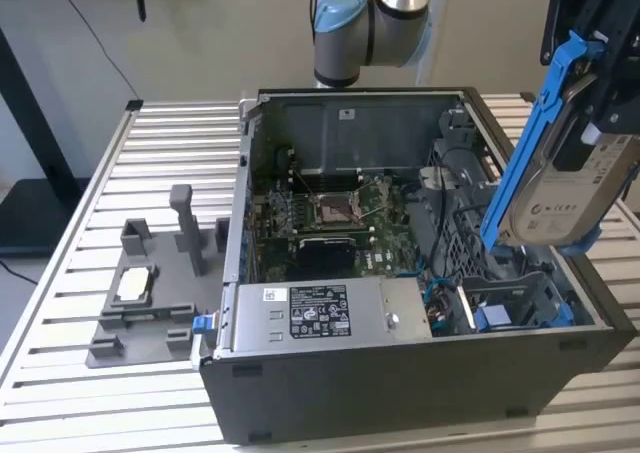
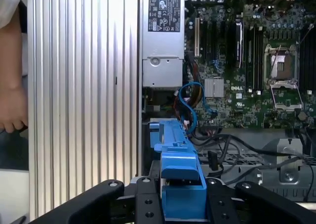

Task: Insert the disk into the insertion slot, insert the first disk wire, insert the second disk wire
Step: 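Insert the disk into the insertion slot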

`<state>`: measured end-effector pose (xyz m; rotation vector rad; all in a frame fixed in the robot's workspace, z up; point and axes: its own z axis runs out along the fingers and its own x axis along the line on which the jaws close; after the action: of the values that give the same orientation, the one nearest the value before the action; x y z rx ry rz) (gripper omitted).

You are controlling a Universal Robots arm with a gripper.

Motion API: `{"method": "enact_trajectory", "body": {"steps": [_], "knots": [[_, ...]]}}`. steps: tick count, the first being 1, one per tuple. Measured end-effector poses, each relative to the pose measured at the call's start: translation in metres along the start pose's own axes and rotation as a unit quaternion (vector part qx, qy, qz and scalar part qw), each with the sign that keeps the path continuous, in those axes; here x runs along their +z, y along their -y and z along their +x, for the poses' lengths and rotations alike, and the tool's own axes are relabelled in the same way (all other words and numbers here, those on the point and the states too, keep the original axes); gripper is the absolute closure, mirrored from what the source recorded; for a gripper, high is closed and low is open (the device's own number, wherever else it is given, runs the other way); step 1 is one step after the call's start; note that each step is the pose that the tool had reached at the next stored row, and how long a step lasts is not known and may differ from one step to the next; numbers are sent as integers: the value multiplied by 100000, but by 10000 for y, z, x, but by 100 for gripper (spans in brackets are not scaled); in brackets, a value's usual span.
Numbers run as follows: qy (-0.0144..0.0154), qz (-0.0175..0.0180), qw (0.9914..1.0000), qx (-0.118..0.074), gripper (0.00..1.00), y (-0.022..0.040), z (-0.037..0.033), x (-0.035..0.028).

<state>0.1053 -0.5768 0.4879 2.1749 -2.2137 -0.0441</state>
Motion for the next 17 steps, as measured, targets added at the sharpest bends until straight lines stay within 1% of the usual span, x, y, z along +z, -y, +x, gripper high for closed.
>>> {"method": "enact_trajectory", "body": {"steps": [5, 14, 17], "knots": [[-4, 0, 100000, -141, 67, 21, 19, 52], [-20, 2, 99999, -502, 67, 57, 85, 138], [-36, 2, 99998, -654, 67, 71, 95, 169]]}}
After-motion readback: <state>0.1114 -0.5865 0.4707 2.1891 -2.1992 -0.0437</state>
